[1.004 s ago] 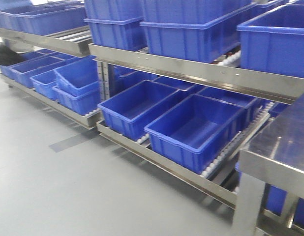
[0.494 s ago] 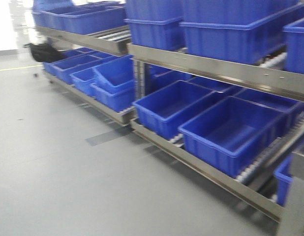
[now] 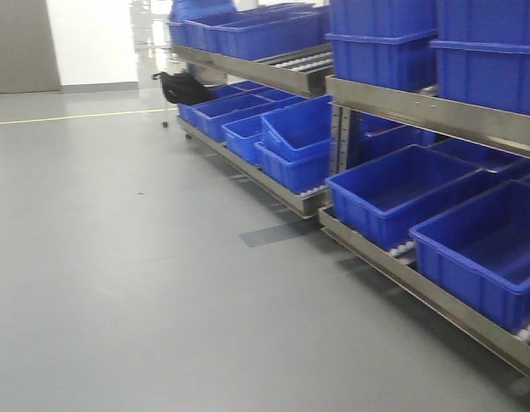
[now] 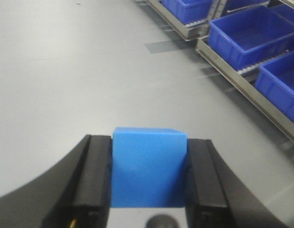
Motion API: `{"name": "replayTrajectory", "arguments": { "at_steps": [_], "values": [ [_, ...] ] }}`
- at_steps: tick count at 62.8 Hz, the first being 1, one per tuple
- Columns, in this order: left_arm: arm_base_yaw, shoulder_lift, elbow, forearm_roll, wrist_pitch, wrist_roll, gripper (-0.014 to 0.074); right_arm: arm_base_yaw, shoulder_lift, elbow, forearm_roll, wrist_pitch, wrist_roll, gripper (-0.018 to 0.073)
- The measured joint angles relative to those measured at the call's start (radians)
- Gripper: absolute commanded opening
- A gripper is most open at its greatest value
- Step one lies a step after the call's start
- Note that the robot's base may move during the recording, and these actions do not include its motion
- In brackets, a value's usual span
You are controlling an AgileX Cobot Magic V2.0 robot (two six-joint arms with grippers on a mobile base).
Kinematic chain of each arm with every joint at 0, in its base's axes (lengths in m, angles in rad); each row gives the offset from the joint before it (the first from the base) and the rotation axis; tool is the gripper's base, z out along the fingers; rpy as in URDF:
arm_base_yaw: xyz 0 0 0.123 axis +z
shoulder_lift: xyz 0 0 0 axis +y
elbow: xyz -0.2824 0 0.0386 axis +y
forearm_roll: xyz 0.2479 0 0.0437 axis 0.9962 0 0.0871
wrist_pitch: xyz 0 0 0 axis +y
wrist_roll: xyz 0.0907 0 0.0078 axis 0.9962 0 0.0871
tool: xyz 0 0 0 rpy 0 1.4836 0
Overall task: Sort and place red and blue blocks on shelf
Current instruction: 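Drive the base away from the table carrying both cubes, then drive across the floor and turn toward the shelving rack of blue bins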
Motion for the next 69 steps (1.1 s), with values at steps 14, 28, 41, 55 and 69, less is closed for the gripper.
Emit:
{"name": "replayTrajectory", "arguments": {
  "at_steps": [14, 28, 41, 55, 69],
  "values": [
    [0.000, 0.000, 0.000, 0.000, 0.000, 0.000, 0.0125, 0.000, 0.000, 0.000, 0.000, 0.000, 0.000, 0.0057],
    [0.000, 0.000, 0.000, 0.000, 0.000, 0.000, 0.0125, 0.000, 0.000, 0.000, 0.000, 0.000, 0.000, 0.0057],
    [0.000, 0.000, 0.000, 0.000, 0.000, 0.000, 0.0125, 0.000, 0.000, 0.000, 0.000, 0.000, 0.000, 0.0057],
    [0.000, 0.000, 0.000, 0.000, 0.000, 0.000, 0.0125, 0.000, 0.000, 0.000, 0.000, 0.000, 0.000, 0.0057],
    [0.000, 0.000, 0.000, 0.000, 0.000, 0.000, 0.0125, 0.000, 0.000, 0.000, 0.000, 0.000, 0.000, 0.0057]
  ]
}}
